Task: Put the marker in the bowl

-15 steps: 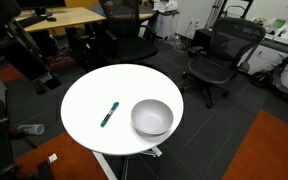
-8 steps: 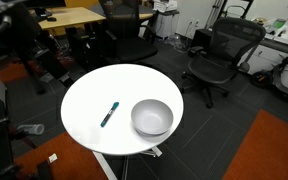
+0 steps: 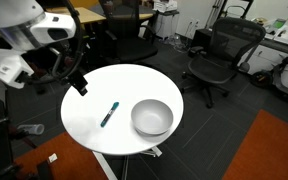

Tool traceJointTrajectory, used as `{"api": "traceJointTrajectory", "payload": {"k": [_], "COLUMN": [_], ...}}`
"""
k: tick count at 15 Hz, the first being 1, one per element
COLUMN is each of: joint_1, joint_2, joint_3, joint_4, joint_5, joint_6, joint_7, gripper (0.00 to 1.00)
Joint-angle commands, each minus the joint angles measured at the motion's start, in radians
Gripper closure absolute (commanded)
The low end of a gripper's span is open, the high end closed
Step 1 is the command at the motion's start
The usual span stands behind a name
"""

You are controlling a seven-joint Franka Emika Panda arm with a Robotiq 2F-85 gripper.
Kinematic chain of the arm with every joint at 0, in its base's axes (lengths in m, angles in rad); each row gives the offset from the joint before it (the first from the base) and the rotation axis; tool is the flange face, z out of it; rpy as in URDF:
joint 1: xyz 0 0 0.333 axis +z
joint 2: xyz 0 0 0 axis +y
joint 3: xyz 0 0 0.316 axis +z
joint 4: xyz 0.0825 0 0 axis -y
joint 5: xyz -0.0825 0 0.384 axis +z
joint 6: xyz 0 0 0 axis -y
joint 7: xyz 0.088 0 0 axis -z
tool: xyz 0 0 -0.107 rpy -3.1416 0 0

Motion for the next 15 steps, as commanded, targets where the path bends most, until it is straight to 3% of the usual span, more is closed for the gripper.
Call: {"api": "traceJointTrajectory", "payload": {"k": [1, 10, 15], "joint_1": [0.008, -0.117, -0.197], "joint_2": [0.15, 0.407, 0.529], "joint_3": [0.013, 0.141, 0.2], "joint_4": [0.091, 0.259, 0.336], "joint_5": [0.036, 0.1, 0.063], "joint_6": [0.016, 0.017, 0.019], "joint_7": [-0.087, -0.311, -0.325], "gripper": [0.0, 0.0, 0.0]}}
